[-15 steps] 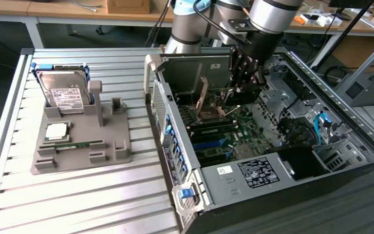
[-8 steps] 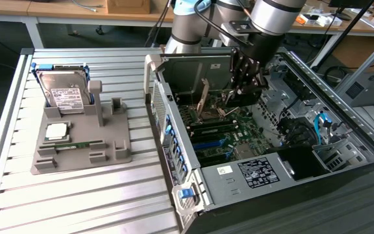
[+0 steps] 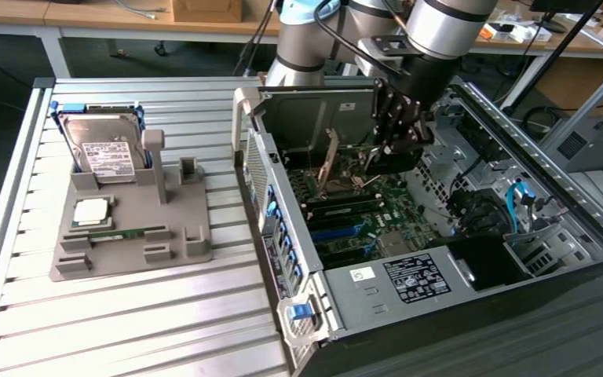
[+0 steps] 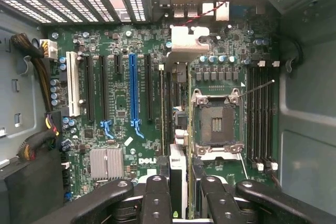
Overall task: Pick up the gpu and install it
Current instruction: 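Insert the gpu into the slot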
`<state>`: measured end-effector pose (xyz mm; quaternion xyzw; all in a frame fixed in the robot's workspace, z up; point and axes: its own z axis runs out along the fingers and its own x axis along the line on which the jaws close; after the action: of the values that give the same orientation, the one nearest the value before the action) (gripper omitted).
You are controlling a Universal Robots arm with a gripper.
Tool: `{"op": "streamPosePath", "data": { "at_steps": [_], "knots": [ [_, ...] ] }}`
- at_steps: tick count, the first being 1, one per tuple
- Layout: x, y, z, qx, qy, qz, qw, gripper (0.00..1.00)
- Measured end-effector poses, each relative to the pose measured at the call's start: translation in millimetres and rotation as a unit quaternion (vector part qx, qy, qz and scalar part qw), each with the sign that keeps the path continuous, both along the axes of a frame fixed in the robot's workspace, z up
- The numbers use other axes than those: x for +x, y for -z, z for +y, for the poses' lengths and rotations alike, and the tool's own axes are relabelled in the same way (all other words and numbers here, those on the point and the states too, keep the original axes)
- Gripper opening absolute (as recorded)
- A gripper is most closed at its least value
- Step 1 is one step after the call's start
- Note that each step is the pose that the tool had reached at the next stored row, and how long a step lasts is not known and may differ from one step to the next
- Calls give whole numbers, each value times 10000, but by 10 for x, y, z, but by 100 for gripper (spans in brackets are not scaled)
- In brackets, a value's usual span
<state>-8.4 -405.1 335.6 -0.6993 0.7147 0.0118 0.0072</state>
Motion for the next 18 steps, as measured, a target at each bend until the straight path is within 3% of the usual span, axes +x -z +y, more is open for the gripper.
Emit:
{"op": "streamPosePath", "data": {
  "at_steps": [18],
  "knots": [
    [0, 0, -77, 0, 0, 0, 10000, 27]
  ]
}}
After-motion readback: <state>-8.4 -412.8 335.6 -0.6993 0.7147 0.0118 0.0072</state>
